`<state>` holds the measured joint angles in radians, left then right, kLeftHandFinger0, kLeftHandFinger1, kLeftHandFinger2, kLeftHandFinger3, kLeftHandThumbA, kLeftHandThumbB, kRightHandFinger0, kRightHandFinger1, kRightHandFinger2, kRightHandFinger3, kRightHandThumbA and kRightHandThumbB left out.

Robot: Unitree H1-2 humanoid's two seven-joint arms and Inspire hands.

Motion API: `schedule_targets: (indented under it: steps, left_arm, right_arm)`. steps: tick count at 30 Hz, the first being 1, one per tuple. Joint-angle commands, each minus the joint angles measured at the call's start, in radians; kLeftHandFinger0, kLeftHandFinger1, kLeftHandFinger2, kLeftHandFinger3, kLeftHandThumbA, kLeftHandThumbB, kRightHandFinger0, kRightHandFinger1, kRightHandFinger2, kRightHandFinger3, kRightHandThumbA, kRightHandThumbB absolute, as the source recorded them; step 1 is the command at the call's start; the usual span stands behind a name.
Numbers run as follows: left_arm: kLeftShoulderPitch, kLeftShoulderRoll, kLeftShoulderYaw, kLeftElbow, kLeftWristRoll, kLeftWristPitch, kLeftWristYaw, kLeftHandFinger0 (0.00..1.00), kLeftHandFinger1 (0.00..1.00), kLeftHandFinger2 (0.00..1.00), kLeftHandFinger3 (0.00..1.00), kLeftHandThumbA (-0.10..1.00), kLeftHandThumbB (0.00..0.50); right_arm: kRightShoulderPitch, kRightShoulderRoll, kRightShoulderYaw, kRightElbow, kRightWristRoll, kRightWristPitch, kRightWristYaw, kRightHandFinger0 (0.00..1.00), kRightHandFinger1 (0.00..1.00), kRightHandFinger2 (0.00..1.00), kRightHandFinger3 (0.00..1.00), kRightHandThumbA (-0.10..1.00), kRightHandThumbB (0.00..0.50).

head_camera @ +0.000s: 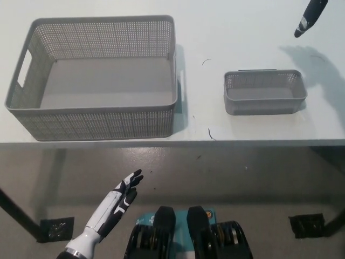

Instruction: Use the right hand to pick up a small rectangular container and put it into a bigger container on the left side

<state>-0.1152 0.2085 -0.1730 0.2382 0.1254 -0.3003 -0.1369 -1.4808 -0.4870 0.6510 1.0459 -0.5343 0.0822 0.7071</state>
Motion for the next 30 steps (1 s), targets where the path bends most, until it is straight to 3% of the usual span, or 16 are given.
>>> schedule_targets:
  steps: [1,4,9,14,16,18,21,27,30]
  left_arm:
    - [0.006,0.013,0.004,-0.037,-0.001,-0.061,-0.013,1.00,1.00,1.00,1.00,1.00,0.264]
    - [0.005,0.014,0.002,-0.038,-0.002,-0.058,-0.017,1.00,1.00,1.00,1.00,1.00,0.269]
    - [0.008,0.015,0.003,-0.042,-0.009,-0.055,-0.023,1.00,1.00,1.00,1.00,1.00,0.272]
    - [0.022,0.008,0.004,-0.045,-0.005,-0.055,-0.018,1.00,1.00,1.00,1.00,1.00,0.268]
    - [0.026,0.007,0.003,-0.047,-0.003,-0.053,-0.021,1.00,1.00,1.00,1.00,1.00,0.265]
    - [0.029,0.008,0.003,-0.053,0.005,-0.046,-0.019,1.00,1.00,1.00,1.00,1.00,0.270]
    - [0.027,0.010,0.003,-0.053,0.009,-0.051,-0.020,1.00,1.00,1.00,1.00,1.00,0.269]
    - [0.024,0.010,0.006,-0.054,-0.002,-0.049,-0.025,1.00,1.00,1.00,1.00,1.00,0.269]
    - [0.022,0.009,0.008,-0.056,-0.003,-0.048,-0.026,1.00,1.00,1.00,1.00,1.00,0.266]
  right_arm:
    - [-0.172,0.053,0.015,0.155,-0.028,-0.083,0.064,1.00,1.00,1.00,1.00,1.00,0.338]
    - [-0.175,0.077,0.031,0.192,-0.040,-0.120,0.056,1.00,1.00,1.00,1.00,1.00,0.325]
    - [-0.161,0.130,0.013,0.222,-0.025,-0.068,0.064,1.00,1.00,1.00,1.00,1.00,0.327]
    - [-0.131,0.195,0.037,0.285,-0.056,-0.085,0.019,1.00,1.00,1.00,1.00,1.00,0.381]
    - [-0.118,0.213,0.033,0.308,-0.057,-0.058,0.005,1.00,1.00,1.00,1.00,1.00,0.380]
    - [-0.106,0.234,0.037,0.331,-0.068,0.011,-0.018,1.00,1.00,1.00,1.00,1.00,0.441]
    - [-0.084,0.248,0.040,0.346,-0.073,-0.031,-0.034,1.00,1.00,1.00,1.00,1.00,0.374]
    - [-0.029,0.268,0.027,0.373,-0.070,0.014,-0.107,1.00,1.00,1.00,1.00,1.00,0.422]
    - [0.002,0.278,0.050,0.382,-0.092,0.002,-0.135,1.00,1.00,1.00,1.00,1.00,0.421]
